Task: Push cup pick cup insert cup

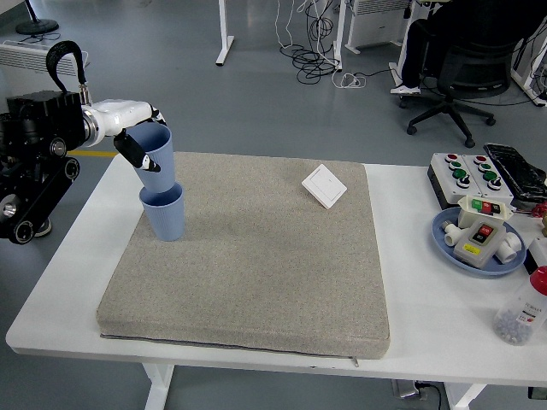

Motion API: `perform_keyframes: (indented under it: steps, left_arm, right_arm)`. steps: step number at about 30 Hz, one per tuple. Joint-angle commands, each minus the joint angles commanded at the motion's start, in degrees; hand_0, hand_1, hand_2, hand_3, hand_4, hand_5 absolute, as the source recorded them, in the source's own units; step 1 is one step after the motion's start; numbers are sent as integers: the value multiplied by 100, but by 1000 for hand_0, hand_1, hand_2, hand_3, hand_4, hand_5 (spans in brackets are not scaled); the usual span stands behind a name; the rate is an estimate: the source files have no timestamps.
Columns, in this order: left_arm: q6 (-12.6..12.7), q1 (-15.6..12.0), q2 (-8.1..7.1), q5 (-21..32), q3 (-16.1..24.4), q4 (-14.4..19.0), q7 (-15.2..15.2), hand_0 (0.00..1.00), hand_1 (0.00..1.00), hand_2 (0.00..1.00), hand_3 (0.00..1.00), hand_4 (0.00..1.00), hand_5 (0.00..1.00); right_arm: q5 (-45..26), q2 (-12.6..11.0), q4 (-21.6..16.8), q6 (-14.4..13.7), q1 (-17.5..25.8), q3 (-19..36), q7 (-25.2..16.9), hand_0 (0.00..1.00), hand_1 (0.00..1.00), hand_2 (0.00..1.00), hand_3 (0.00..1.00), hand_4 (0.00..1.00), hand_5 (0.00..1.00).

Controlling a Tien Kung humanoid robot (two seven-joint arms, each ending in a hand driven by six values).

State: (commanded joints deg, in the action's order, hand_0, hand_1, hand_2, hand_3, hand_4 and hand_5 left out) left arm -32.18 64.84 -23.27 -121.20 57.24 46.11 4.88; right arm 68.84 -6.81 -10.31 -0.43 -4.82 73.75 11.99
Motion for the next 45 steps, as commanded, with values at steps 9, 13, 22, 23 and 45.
perform_keyframes:
  steps: [9, 13, 22, 23, 45]
  left_arm:
    - [89, -19, 65, 18, -13, -125, -100, 444, 463, 458, 417, 437, 2]
    - [93, -29, 76, -4, -36, -196, -115, 445, 463, 458, 418, 437, 2]
    - [155, -43, 127, -20, -152, -330, -177, 445, 465, 459, 417, 441, 2]
    - [163, -44, 132, -23, -155, -339, -184, 445, 465, 459, 417, 441, 2]
    - [366, -72, 269, -71, -34, -685, -492, 534, 722, 904, 851, 896, 352]
  right_arm:
    - [12, 1, 0, -1, 12, -14, 2, 696, 592, 601, 546, 108, 429]
    - [-9, 2, 0, -2, 16, -28, 1, 697, 592, 601, 546, 109, 428]
    - [-1, -3, 0, 7, -1, -34, 2, 697, 592, 601, 546, 109, 431]
    - [0, -2, 0, 7, -2, -35, 2, 697, 592, 601, 546, 109, 431]
    - [36, -2, 0, 7, -32, -26, -2, 697, 592, 601, 546, 109, 430]
